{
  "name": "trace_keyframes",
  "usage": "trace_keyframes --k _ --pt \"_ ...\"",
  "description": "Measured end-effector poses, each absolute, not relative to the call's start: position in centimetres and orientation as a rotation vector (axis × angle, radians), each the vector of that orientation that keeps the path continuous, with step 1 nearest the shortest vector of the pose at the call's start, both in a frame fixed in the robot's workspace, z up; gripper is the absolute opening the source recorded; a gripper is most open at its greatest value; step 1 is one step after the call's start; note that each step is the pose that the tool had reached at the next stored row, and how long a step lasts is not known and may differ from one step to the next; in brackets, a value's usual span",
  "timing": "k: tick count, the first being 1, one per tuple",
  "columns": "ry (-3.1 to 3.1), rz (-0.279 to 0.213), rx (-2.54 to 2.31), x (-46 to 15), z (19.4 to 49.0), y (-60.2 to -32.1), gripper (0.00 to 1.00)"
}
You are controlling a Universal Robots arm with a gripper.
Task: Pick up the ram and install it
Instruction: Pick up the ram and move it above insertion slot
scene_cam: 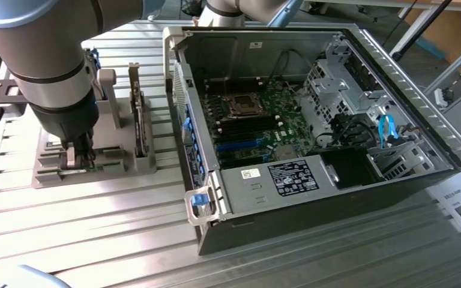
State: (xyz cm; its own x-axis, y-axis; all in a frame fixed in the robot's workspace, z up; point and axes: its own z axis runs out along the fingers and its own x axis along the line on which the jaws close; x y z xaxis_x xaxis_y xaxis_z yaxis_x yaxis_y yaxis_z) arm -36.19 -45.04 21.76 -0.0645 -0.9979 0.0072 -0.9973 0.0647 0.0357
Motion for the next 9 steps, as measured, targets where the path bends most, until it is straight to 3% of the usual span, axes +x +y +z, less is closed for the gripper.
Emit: trace_keyframes --k 9 --pt "-2.270 -0.033 2.128 -36.19 21.24 -45.04 0.24"
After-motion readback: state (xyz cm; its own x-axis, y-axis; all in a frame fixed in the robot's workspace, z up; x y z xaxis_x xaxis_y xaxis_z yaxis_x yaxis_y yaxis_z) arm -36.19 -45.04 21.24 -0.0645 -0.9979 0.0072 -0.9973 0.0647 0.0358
